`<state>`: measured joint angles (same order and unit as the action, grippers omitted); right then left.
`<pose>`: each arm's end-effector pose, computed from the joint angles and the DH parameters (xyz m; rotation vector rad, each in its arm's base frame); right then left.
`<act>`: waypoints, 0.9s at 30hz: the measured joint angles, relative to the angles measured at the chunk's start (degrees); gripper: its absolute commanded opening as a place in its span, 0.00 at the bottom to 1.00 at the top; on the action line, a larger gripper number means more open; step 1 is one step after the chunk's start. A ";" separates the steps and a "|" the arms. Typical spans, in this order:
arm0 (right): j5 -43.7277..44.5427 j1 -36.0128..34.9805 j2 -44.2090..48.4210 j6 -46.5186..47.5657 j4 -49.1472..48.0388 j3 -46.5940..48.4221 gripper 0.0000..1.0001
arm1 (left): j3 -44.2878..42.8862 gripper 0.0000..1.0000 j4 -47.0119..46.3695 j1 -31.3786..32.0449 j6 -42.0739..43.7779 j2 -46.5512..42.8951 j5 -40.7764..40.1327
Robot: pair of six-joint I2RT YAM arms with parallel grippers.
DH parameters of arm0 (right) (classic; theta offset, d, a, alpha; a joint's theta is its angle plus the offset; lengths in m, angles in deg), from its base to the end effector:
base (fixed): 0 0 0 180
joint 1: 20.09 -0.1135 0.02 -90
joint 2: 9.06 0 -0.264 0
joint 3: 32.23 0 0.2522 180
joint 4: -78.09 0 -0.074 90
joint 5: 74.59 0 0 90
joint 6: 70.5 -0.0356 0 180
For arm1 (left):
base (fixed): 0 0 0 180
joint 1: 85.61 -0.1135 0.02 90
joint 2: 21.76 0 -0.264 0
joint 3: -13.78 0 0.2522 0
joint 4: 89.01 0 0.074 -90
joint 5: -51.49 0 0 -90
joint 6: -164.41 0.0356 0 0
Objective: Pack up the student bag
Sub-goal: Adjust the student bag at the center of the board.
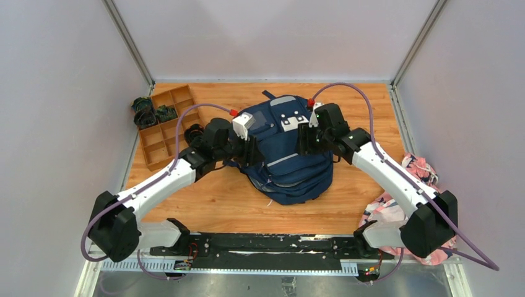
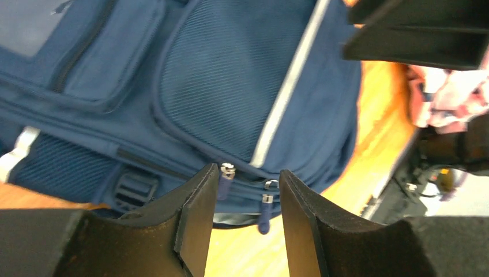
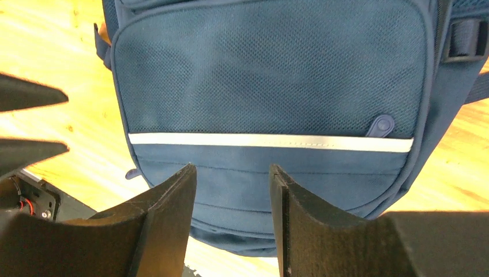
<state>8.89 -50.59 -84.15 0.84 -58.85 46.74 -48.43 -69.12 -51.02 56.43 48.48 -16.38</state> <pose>0.2465 0.1499 0.3166 -0.3012 2.2969 0.5775 0.2188 -0.1672 0.2766 0.5600 2.0873 -0.9483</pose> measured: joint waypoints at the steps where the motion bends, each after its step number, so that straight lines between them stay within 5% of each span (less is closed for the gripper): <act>1: -0.39 -0.13 0.46 -0.15 -0.02 -0.52 0.53 | 0.00 0.49 0.46 -0.02 0.92 0.31 -1.31; 13: -0.96 -0.17 1.07 -0.66 0.48 -4.48 0.57 | 14.36 0.57 -6.08 0.42 8.55 -1.51 -8.24; 27: -0.94 -0.17 1.95 -0.66 0.33 -6.32 0.57 | 14.01 0.53 -14.23 6.62 13.00 1.84 -11.39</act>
<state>7.95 -50.76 -82.20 0.18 -58.53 40.42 -34.42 -83.35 -44.40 69.44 50.31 -27.77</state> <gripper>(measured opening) 0.575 0.569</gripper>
